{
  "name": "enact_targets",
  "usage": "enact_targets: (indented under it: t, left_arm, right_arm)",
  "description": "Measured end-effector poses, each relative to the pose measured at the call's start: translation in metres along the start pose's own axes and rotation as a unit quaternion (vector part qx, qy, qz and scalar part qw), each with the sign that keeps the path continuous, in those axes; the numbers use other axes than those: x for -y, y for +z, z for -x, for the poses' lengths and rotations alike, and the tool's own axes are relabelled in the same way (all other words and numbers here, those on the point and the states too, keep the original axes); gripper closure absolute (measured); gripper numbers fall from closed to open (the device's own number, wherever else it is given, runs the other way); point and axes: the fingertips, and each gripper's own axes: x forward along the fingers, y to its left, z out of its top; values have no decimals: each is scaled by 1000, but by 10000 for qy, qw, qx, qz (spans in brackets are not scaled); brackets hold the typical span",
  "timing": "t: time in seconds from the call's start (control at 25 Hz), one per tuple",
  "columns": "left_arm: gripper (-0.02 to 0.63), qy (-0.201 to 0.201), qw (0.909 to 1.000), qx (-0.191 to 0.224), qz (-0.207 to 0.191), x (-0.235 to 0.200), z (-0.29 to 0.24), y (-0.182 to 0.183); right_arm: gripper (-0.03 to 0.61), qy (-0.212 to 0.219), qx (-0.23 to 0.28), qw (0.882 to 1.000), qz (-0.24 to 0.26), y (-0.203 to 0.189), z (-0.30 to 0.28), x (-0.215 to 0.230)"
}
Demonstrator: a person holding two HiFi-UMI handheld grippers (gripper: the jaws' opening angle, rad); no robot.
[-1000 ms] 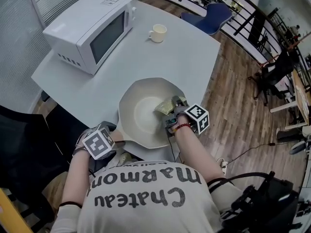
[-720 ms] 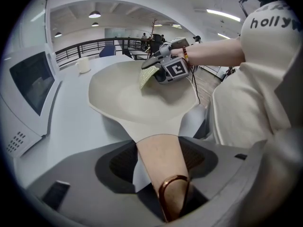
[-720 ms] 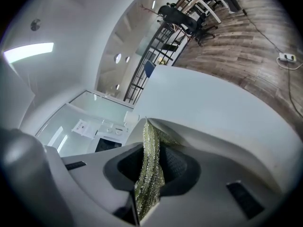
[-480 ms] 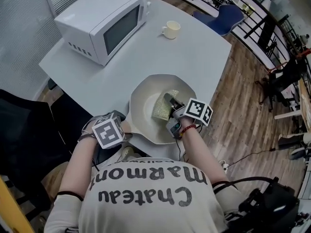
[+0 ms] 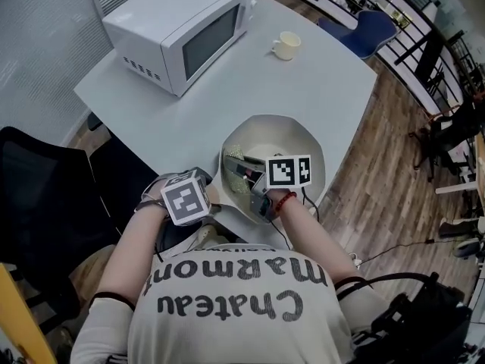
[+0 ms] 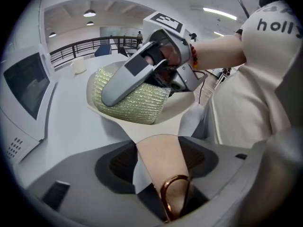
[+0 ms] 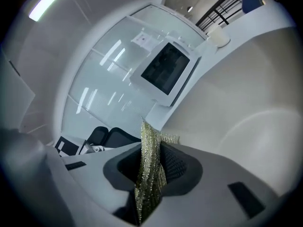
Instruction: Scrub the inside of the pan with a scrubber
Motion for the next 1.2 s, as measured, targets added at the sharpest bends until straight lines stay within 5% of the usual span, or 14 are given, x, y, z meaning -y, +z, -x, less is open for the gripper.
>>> enact_targets:
  t: [0.2,0.56,0.88,1.2]
  left_arm:
    - [328,-40,9998,-142,-100,-4,-1,0]
    - [327,13,9993,-282,-226,-3,-1,-3]
    - [327,33,9996,-220,-183,-2,-1,-3]
    - [327,-50,9999,-77,-112,-3,-2,-4]
  right_arm:
    - [509,-236,232,9990,-311,10,-11,22]
    - [509,-1581,-44,9872,210,20,-9,77]
    - [509,-2045,-41,9783,-333,34,10,112]
    - [511,-2934,489,9530,-579,54,58,153]
